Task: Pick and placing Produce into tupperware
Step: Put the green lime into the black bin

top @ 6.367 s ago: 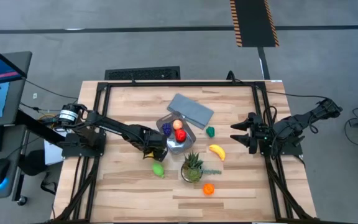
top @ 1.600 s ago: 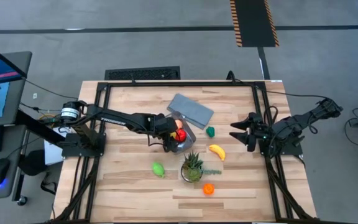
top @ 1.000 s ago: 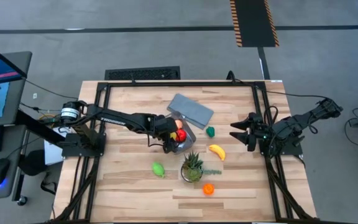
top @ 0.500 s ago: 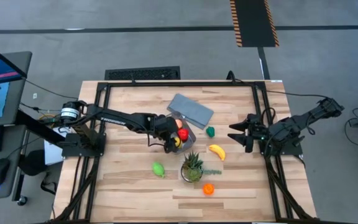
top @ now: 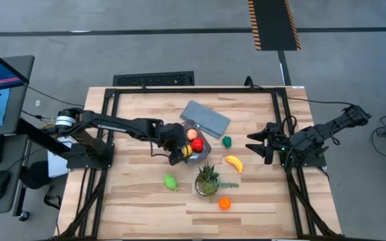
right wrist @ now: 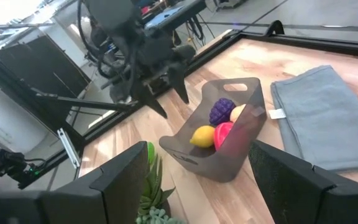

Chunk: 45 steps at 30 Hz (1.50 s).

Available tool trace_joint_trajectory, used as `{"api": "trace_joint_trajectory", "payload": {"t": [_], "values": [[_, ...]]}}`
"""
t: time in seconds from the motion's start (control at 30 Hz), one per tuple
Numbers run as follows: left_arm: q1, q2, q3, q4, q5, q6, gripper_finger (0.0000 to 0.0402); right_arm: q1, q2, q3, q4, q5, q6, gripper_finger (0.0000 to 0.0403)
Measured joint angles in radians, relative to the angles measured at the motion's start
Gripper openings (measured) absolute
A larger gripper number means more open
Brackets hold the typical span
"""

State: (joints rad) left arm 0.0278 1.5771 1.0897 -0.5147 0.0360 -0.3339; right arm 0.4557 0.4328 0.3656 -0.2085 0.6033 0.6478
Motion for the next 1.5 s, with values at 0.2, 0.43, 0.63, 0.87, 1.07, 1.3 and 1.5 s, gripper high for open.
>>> {"api": "trace_joint_trajectory", "payload": {"t": [0.2, 0.43, 0.63, 0.87, 1.07, 1.3, 1.5], "values": [[-0.004, -0.119, 0.000, -0.052, -0.016, 0.040, 0.0242, 0.000, 0.000, 0.000, 0.008, 0.004, 0.000, 0.0301], [-0.055, -0.187, 0.000, -0.146, -0.015, 0.046, 0.0242, 0.000, 0.000, 0.000, 0.011, 0.007, 0.007, 0.0301], [-0.128, -0.187, 0.000, -0.217, 0.033, 0.044, 0.0242, 0.000, 0.000, 0.000, 0.018, 0.024, 0.007, 0.0301], [-0.188, -0.186, -0.001, -0.261, 0.038, 0.045, 0.0242, -0.003, 0.000, 0.000, 0.023, 0.057, 0.015, 0.0301], [-0.248, -0.185, -0.001, -0.255, 0.006, 0.135, 0.0242, -0.035, 0.000, 0.000, 0.023, 0.057, 0.026, 0.0301], [-0.294, -0.170, -0.009, -0.197, -0.014, 0.312, 0.0242, -0.067, 0.000, 0.000, 0.023, 0.055, 0.026, 0.0301], [-0.301, -0.086, -0.047, -0.143, 0.057, 0.321, 0.0242, -0.071, 0.007, 0.000, 0.023, 0.049, 0.026, 0.0301]]}}
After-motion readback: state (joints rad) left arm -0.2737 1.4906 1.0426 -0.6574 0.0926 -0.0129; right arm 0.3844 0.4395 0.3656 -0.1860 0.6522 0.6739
